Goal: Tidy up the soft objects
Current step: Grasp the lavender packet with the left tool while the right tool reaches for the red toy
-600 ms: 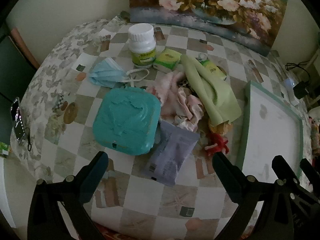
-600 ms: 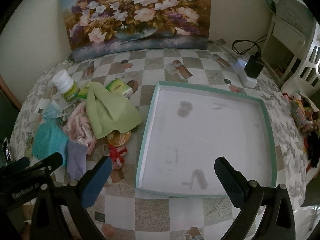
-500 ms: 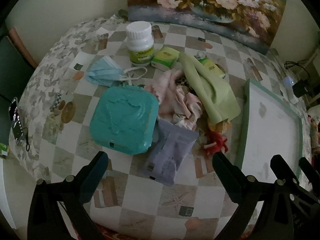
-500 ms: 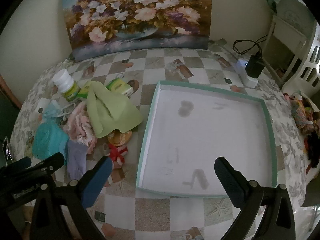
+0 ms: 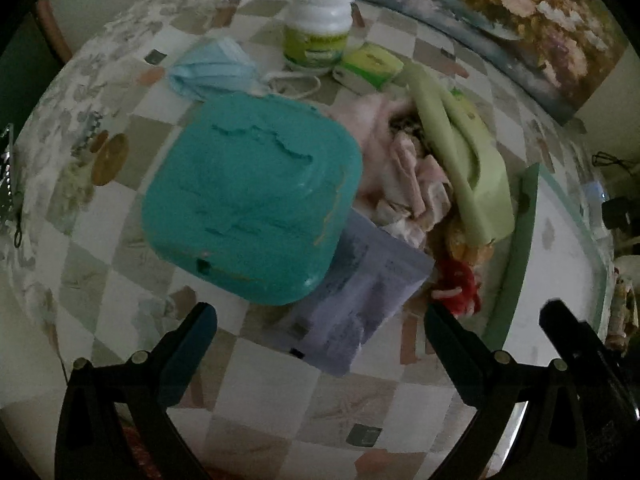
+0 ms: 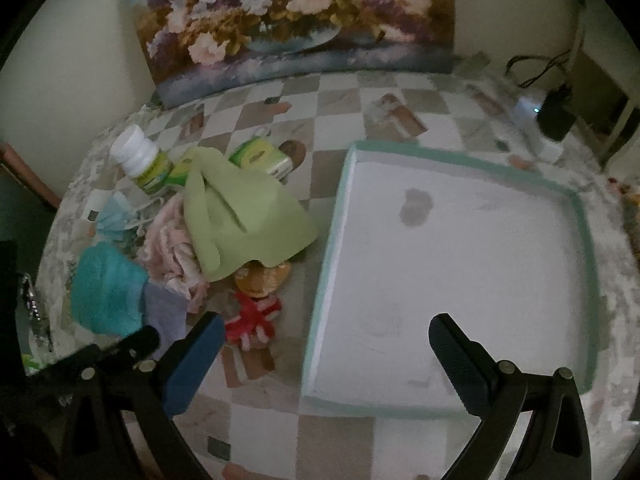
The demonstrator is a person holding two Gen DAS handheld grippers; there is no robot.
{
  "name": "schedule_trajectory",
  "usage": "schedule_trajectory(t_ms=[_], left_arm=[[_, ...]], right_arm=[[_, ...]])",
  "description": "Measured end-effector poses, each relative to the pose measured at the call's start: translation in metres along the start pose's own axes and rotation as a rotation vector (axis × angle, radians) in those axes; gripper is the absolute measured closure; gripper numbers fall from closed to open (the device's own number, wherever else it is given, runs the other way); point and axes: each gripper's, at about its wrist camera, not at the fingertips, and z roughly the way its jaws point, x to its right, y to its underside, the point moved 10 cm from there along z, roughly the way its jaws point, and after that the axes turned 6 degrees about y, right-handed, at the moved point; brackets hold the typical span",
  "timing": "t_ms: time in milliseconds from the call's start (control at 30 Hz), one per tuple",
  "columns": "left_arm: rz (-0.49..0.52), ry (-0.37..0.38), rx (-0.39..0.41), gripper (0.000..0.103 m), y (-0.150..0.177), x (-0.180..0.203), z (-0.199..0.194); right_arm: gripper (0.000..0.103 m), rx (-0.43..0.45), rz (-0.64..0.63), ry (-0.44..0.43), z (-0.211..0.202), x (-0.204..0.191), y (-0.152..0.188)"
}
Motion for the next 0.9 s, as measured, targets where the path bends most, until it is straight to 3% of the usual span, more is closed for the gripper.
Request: schedule_trajectory(t_ms=[167, 433, 633, 867, 900], left_arm=[[0.045, -0.113, 0.000, 0.000, -0.001, -0.004, 0.010], [0.078, -0.106, 0.021, 0.000, -0.012, 0.003, 0.026], [0.143, -0.175, 0.005, 0.000, -0.009, 0.010, 0.034], [0.157, -0.181, -0.011, 0.001, -0.009, 0.011, 0.058], [0.162, -0.184, -0.009, 0.005, -0.008, 0.012, 0.062]], right_arm=[[0.000, 0.000, 0.003, -0.026, 0.012, -0.008, -0.004], [0.005, -0.043, 0.019, -0.134, 0.021, -0.027, -0.005], [0.007, -0.065, 0.022, -0.103, 0.030, -0.024, -0.005], [0.007, -0.089, 0.035, -0.090, 0.034, -0.018, -0.001], [0.007, -0.088, 0.027, -0.092, 0.034, -0.020, -0.001]])
